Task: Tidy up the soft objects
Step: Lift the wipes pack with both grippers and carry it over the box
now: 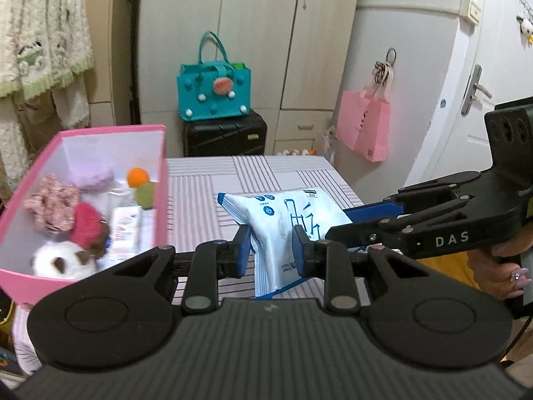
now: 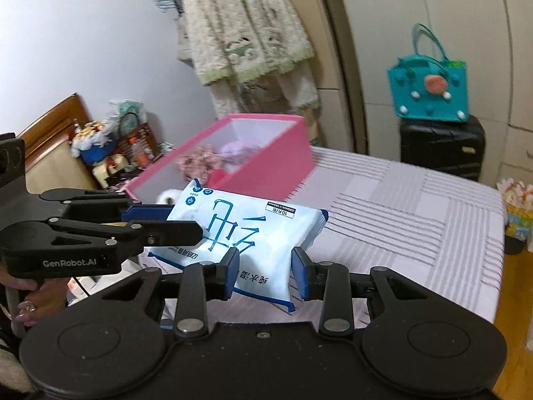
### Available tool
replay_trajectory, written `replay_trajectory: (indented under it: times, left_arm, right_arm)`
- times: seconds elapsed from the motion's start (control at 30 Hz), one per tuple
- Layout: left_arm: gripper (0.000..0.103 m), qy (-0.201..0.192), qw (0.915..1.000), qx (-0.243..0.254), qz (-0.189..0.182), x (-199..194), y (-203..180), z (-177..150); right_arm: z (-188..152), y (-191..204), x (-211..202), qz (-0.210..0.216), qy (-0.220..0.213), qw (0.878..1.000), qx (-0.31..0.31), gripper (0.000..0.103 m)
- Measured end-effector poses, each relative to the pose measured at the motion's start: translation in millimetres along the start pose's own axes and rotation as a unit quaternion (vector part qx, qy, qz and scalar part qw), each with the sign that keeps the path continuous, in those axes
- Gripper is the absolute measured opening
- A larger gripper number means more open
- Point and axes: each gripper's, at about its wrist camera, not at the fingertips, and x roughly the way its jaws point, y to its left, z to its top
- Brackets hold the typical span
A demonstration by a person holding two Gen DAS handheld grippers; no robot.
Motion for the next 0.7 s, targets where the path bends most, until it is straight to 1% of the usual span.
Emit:
replay_trajectory:
  times: [0.07, 0.13, 0.27, 0.33, 0.47, 0.6, 0.7]
  left_arm:
    - [0.026, -0.009, 0.9999, -0.001, 0.004, -12, 7, 0]
    - [0.026, -0.014, 0.9999, -0.003, 0.004, -20, 14, -1]
    - [0.026, -0.009, 0.9999, -0.01, -0.007, -30, 35, 6]
    - [0.026, -0.014, 0.9999, -0.003, -0.001, -33, 45, 13]
    - [0.026, -0.035, 0.9993, 0.005, 0.011, -38, 70, 24]
    - [0.026, -0.049, 0.9983, -0.019, 0.027, -35, 101, 30]
    - [0.026, -0.047, 0.9975, -0.042, 0.033, -31, 125, 32]
  right_arm:
    - [5, 10, 2, 0.003, -0.005, 1.0, -0.01, 0.041]
    - [11, 19, 6, -0.003, -0.017, 1.0, -0.024, 0.041]
    - [28, 29, 22, 0.002, -0.024, 0.999, -0.029, 0.041]
    - [38, 32, 31, 0.008, -0.028, 0.999, -0.025, 0.041]
    - [56, 44, 50, 0.011, -0.034, 0.999, -0.036, 0.041]
    - [74, 52, 80, 0.022, -0.027, 0.999, -0.036, 0.041]
    - [84, 56, 101, 0.027, -0.018, 0.999, -0.037, 0.041]
